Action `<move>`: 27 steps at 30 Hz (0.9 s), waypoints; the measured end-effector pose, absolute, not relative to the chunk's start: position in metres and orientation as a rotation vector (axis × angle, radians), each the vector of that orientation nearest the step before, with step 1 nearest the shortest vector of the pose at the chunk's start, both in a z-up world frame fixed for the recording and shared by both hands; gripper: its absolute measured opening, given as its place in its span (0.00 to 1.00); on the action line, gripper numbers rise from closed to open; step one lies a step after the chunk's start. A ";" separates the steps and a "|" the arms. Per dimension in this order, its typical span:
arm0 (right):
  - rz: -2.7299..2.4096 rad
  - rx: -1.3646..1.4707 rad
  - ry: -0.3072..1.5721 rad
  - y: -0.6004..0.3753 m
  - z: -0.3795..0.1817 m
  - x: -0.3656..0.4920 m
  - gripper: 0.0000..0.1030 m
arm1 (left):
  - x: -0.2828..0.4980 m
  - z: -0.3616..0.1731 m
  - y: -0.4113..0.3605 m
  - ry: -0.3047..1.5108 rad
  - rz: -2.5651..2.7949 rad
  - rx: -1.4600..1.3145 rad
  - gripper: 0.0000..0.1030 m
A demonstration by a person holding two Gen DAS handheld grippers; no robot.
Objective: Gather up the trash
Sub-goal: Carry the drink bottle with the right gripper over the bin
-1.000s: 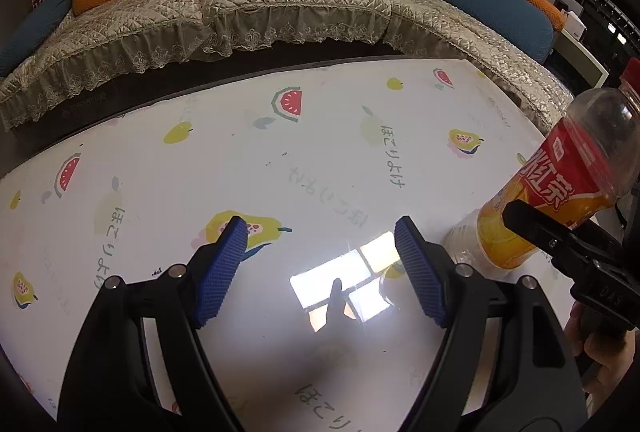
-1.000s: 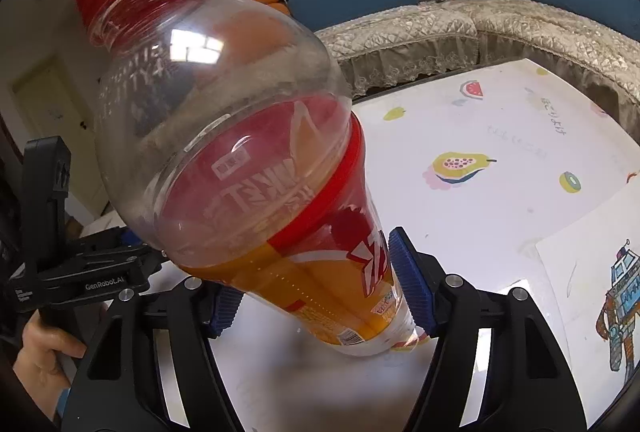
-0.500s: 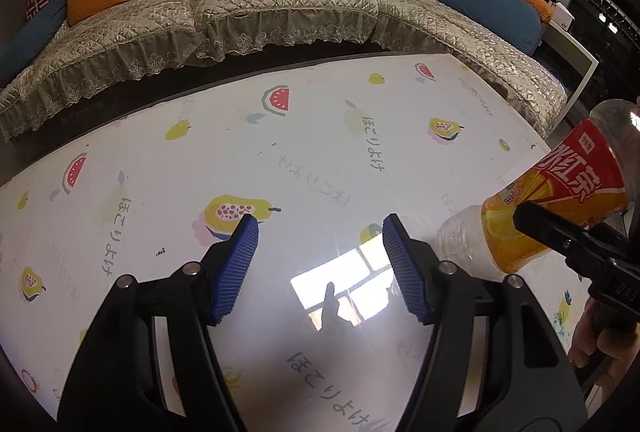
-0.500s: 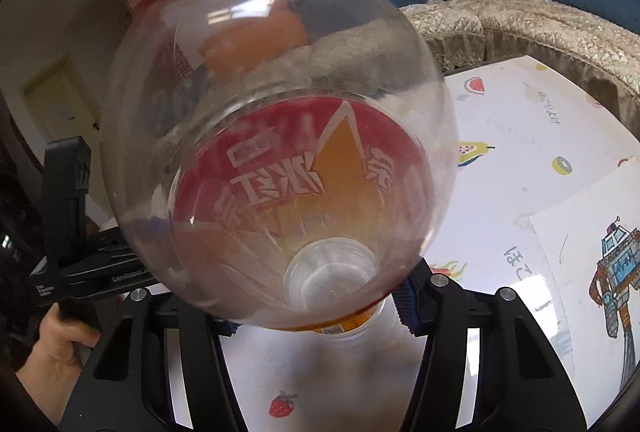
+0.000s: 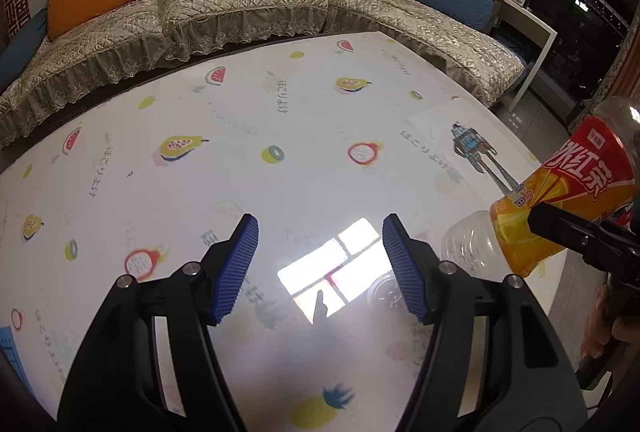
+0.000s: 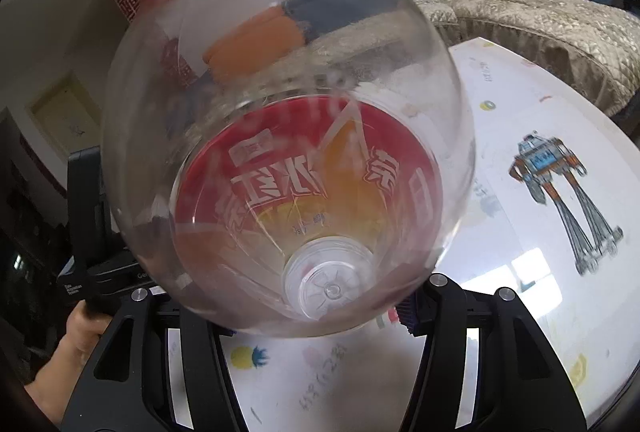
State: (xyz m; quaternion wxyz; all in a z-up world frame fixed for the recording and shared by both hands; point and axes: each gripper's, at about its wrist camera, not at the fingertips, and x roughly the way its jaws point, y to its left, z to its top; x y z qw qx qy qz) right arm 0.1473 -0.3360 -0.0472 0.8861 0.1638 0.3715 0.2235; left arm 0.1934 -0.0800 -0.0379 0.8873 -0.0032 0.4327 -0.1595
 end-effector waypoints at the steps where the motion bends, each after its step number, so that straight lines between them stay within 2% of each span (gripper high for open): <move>1: 0.459 0.356 0.775 -0.345 -0.047 0.133 0.55 | 0.182 -0.036 -0.084 0.901 -0.334 -0.003 0.60; 17: 0.263 0.441 0.779 -0.484 -0.056 -0.099 0.55 | 0.014 -0.039 -0.217 0.937 -0.552 0.119 0.60; 27: 0.132 0.542 0.798 -0.545 -0.114 -0.197 0.55 | -0.054 -0.064 -0.278 0.959 -0.627 0.207 0.60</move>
